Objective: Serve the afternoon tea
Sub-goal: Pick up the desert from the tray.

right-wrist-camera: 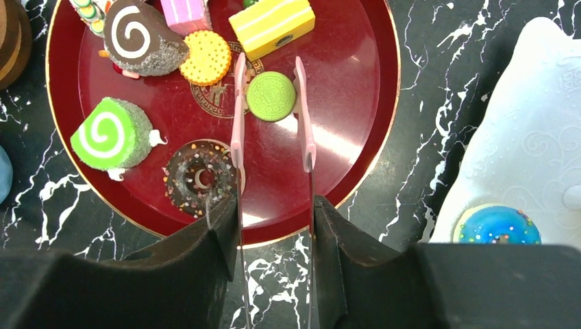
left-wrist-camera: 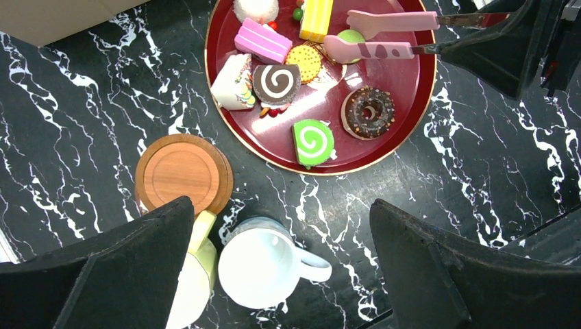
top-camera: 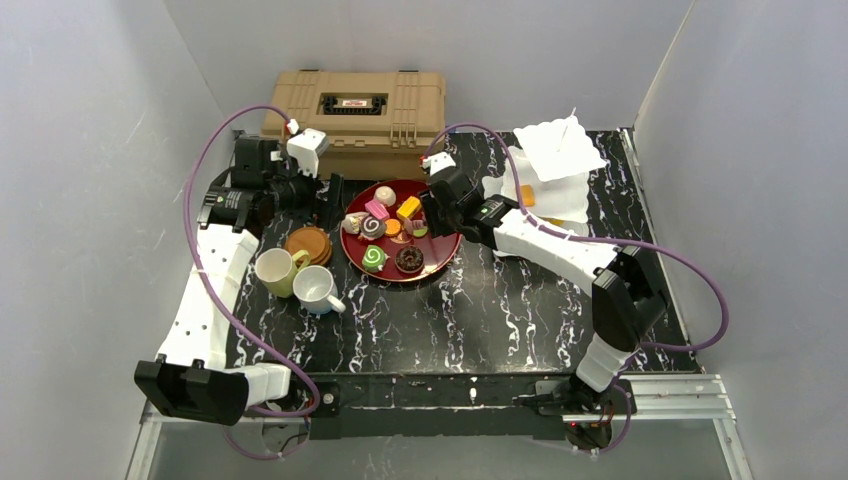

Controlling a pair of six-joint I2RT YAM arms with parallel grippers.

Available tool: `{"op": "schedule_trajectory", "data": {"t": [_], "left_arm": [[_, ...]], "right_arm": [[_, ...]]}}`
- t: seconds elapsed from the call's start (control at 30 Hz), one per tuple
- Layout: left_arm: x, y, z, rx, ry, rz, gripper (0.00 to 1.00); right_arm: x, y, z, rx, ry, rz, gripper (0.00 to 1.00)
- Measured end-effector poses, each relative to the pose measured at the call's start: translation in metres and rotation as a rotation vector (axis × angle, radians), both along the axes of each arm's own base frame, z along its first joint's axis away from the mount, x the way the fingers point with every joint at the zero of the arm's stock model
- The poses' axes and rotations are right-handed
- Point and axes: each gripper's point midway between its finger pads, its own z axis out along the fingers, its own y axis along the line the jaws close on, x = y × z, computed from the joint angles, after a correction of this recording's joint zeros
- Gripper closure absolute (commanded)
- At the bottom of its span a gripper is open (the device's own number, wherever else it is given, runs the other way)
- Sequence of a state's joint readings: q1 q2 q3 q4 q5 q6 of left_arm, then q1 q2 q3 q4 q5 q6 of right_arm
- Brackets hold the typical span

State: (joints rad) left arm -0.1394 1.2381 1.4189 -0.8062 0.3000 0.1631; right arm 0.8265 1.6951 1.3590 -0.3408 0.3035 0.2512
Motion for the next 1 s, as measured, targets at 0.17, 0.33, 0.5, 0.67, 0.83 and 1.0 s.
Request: {"op": "schedule_trajectory", "data": {"t": [0.17,0.33,0.5,0.67,0.83,1.0], "left_arm": [[0.0,0.0,0.001,0.001,0.001,0.0,0.01],[-0.001,0.0,0.0,0.001,0.003,0.0,0.01],[-0.001,0.0,0.0,0.001,0.003,0.0,0.01],[-0.002,0.0,0.0,0.001,0.006,0.0,0.01],[-0.004,0.001,0.002,0.001,0.0,0.0,0.01],[-0.006,0.001,0.005,-0.001,-0.009,0.0,0.0]], "right_arm": [[0.001,-0.001,0.001,-0.003,-0.003,-0.004,0.64],[-0.001,-0.007,0.004,-0.023,-0.011,-0.007,0.66],[-0.004,-0.015,0.015,-0.039,-0.023,-0.006,0.66],[-0.01,-0.023,0.061,-0.004,-0.072,0.001,0.65],[-0.029,-0.052,0.131,0.079,-0.175,-0.027,0.64],[-0.051,-0.097,0.17,0.092,-0.247,-0.104,0.64]]}}
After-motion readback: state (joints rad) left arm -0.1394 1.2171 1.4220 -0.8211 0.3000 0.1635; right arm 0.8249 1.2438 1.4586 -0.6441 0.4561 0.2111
